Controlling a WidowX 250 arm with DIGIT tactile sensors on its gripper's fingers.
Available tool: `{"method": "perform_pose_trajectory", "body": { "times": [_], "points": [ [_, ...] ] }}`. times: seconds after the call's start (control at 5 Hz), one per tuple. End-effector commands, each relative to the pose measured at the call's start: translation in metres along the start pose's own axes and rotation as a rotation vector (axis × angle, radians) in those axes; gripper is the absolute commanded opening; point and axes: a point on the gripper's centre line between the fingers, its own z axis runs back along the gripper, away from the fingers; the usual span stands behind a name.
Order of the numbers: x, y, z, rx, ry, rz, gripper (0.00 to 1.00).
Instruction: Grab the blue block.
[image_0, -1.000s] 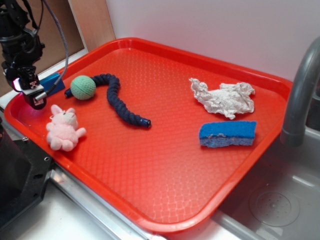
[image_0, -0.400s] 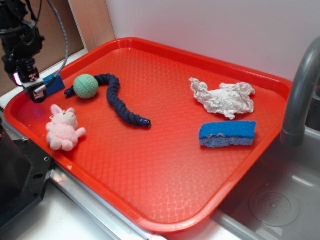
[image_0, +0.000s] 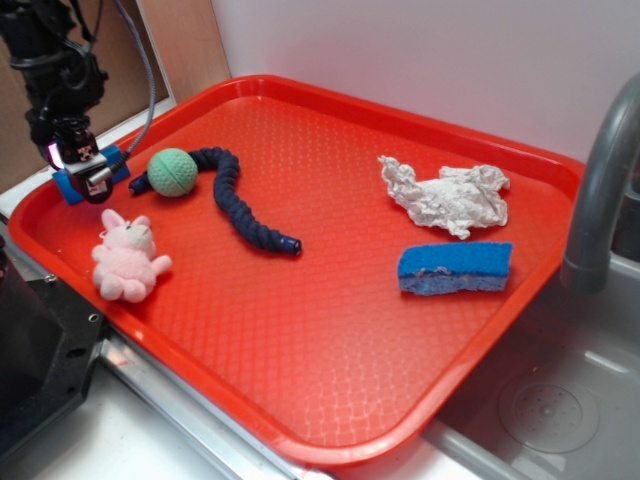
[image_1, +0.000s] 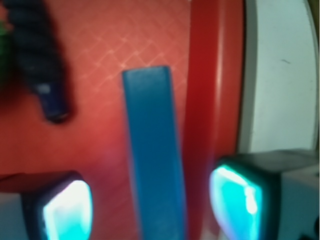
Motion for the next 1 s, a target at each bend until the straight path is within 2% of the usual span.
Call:
{"method": "perform_pose_trajectory", "body": {
  "times": [0.0, 0.2, 0.4, 0.6, 0.8],
  "points": [
    [0.010, -0.006, -0.003, -0.005, -0.017, -0.016, 0.00],
    [0.009, -0.009, 0.005, 0.000, -0.026, -0.002, 0.00],
    [0.009, -0.021, 0.049, -0.006, -0.051, 0.043, 0.00],
    [0.002, -0.031, 0.100, -0.039, -0.185, 0.060, 0.00],
    [0.003, -0.041, 0.150, -0.090, -0.271, 0.048, 0.00]
  ]
}}
